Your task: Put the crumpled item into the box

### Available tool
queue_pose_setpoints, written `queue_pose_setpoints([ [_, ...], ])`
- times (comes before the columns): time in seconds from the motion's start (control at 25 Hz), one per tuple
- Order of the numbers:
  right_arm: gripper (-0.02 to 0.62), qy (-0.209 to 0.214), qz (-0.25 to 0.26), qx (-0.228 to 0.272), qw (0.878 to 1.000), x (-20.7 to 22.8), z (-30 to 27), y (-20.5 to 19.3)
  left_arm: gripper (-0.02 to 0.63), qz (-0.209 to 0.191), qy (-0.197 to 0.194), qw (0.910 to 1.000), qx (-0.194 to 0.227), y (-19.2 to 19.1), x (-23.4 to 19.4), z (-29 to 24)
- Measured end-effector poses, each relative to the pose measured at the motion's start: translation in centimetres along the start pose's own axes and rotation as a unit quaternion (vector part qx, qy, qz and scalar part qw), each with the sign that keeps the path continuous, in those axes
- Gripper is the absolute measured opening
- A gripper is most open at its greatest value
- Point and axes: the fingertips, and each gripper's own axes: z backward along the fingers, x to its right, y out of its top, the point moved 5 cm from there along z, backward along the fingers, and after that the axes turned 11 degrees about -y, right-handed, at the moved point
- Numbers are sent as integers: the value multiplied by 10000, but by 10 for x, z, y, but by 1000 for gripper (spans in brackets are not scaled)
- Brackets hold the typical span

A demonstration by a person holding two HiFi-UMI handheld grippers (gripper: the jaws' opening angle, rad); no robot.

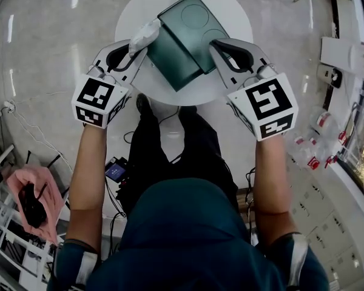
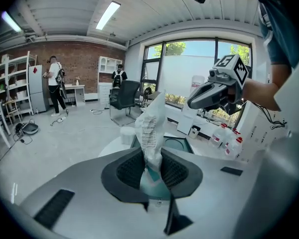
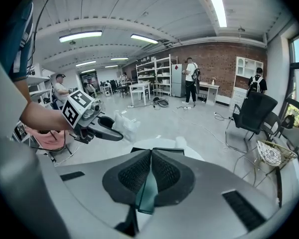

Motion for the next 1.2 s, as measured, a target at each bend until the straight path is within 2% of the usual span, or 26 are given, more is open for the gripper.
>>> queue_pose_setpoints([
  [0.64, 38, 115, -227, -176, 9995, 8, -41, -40, 84, 393, -189, 9970, -640, -56, -4, -59],
  [1.2, 38, 151, -303, -251, 9991, 11, -48, -55, 121, 501, -415, 9942, -853, -73, 9, -73],
])
